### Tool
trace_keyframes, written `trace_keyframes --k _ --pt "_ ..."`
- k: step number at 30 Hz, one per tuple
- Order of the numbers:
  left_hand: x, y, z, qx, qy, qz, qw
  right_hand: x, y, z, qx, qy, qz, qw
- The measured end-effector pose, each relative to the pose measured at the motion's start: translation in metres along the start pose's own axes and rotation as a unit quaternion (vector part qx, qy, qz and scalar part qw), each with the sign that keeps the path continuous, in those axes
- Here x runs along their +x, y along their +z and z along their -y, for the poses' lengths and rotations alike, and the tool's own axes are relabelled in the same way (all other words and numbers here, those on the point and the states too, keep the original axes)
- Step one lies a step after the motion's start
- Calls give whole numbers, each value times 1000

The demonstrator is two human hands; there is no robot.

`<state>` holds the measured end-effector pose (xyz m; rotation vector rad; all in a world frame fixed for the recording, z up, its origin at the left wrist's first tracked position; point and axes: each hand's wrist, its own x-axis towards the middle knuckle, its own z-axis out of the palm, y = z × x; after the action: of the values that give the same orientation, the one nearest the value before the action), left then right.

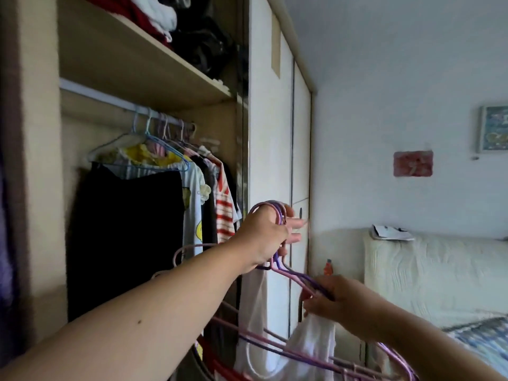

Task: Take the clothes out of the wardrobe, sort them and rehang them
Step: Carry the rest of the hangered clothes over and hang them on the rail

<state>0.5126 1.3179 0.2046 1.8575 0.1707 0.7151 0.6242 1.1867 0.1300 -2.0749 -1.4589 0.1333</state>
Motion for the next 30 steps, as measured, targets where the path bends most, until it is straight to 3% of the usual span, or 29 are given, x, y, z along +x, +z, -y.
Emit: trace_keyframes --k 4,9,13,19,23,30 --pt "32 -41 0 -6 -8 -48 999 58 -5 13 -77 -64 -33 994" --pt "72 -90 -5 62 27 -152 986 134 -15 34 -9 -179 -42 983" --pt "101 -119 -14 209 69 -293 930 191 -29 50 34 -256 -48 965" --pt "145 -161 -31 261 118 -430 856 269 -49 85 130 -307 -45 942" --pt "163 -201 -51 304 130 -478 814 316 -59 126 171 -347 -33 922" --pt "184 -280 -73 356 145 -489 784 385 -58 186 238 -376 1 896"
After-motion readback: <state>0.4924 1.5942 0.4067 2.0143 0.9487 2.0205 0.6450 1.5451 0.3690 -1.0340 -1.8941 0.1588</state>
